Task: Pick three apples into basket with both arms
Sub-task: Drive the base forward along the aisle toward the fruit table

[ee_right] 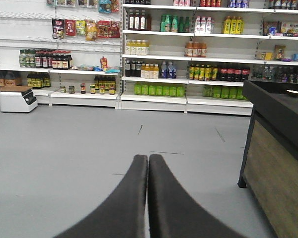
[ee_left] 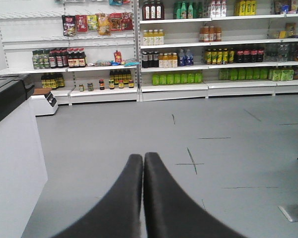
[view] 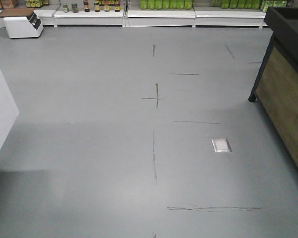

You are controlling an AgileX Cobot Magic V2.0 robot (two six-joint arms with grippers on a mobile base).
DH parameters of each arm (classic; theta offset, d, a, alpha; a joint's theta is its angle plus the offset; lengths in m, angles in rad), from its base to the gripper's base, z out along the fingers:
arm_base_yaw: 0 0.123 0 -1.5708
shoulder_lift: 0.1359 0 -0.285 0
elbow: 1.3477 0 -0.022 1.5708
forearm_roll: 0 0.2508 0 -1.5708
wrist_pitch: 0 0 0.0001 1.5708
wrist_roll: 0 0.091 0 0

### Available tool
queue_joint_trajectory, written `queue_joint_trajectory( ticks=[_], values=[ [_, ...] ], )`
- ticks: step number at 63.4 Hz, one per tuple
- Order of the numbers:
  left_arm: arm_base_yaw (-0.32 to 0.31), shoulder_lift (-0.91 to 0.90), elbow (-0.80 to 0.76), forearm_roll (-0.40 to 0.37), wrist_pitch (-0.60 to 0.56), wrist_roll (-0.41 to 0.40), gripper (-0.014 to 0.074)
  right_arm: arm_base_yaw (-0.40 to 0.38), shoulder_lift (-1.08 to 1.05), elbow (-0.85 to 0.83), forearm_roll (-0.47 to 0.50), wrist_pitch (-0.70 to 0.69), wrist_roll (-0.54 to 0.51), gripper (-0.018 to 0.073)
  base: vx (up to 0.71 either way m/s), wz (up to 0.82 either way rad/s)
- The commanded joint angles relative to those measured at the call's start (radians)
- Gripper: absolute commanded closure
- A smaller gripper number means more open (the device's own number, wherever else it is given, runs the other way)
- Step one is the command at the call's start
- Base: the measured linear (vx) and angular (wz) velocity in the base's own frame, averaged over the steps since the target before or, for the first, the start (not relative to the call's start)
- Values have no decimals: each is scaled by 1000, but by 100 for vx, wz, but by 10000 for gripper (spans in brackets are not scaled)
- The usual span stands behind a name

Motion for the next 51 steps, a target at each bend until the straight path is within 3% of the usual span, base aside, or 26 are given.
queue_joint_trajectory(
  ticks=[1,51],
  values=[
    [-1,-2,19,0,-69,-12,603,-4,1,13,-9,-73,-1,568,0,0],
    [-1,-2,19,0,-69,-12,603,-4,1,13,-9,-72,-1,568,3,-1]
  ],
)
